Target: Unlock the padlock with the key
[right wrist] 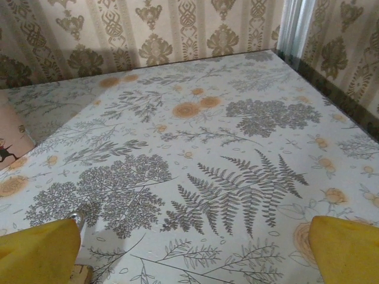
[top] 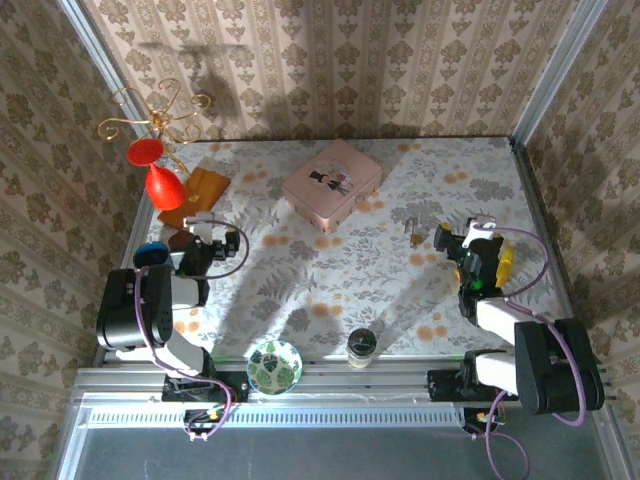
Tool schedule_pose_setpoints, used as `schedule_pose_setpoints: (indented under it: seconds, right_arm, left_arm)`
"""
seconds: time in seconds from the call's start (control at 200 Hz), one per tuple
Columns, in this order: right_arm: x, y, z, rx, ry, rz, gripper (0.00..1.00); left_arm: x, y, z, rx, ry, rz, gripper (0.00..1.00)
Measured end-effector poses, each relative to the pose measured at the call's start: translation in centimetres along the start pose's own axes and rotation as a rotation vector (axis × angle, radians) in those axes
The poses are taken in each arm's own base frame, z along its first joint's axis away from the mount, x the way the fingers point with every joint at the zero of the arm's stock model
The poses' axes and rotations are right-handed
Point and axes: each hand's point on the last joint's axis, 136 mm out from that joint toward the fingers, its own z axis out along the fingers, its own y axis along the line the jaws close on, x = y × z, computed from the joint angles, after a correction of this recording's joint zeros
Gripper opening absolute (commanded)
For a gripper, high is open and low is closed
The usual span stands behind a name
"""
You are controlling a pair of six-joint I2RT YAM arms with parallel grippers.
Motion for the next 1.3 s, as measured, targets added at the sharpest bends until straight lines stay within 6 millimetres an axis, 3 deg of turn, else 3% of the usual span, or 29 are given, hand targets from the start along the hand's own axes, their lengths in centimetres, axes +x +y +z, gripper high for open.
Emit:
schedule_pose_setpoints:
  seconds: [0.25, 0.446, 0.546, 0.716, 1.302]
  right_arm:
    - [1.2, 0.8, 1.2, -0.040, 0.011, -0.006, 1.00]
    - [4.5, 1.4, 2.5, -0.079, 0.085, -0.019, 1.00]
    - [3.8, 1.9, 3.1, -0.102, 0.083, -0.018, 1.00]
    - [0.7, 3.7, 4.7, -0.168, 0.045, -0.035, 1.00]
    - [2.1, 5.3, 4.3, -0.268, 0.098, -0.078, 1.00]
  left_arm:
    - [0.3, 0.6, 0.1, -0.045, 0.016, 0.002, 1.00]
    - [0.6, 0.7, 0.1, -0.054, 0.028, 0.001, 1.00]
    - [0.5, 0.7, 0.1, -0.056, 0.028, 0.002, 1.00]
    - [0.6, 0.7, 0.1, -0.054, 0.031, 0.005, 1.00]
    - [0.7, 0.5, 0.1, -0.054, 0.034, 0.006, 1.00]
